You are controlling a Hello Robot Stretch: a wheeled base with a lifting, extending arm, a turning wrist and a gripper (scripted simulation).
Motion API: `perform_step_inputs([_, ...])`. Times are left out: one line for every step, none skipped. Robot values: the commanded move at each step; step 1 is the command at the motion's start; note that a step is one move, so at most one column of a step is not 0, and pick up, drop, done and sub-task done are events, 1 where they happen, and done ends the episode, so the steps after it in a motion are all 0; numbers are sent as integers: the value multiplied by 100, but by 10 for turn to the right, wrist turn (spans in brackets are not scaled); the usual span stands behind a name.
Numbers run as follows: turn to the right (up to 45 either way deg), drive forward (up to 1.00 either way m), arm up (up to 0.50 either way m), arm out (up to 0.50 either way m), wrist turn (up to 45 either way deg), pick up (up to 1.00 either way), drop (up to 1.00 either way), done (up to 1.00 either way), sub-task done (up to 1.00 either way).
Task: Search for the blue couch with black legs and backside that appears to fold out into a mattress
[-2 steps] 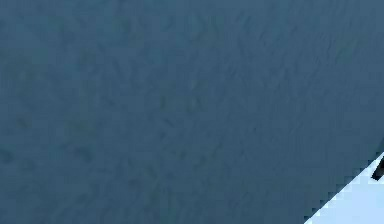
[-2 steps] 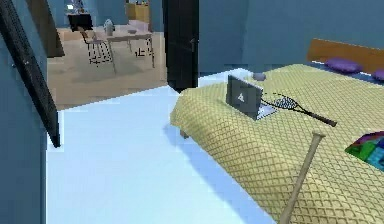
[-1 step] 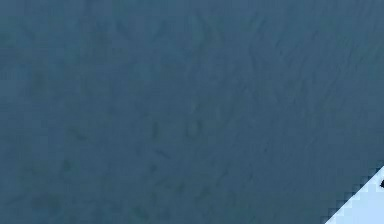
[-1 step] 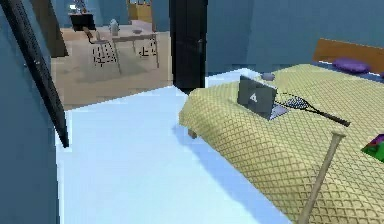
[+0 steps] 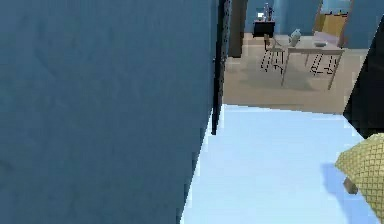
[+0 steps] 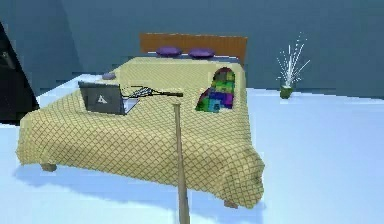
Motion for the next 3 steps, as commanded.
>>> perform_step_inputs([450, 0, 0, 0, 0, 0, 0, 0, 0])
perform_step_inputs([450, 0, 0, 0, 0, 0, 0, 0, 0])
perform_step_inputs([120, 0, 0, 0, 0, 0, 0, 0, 0])
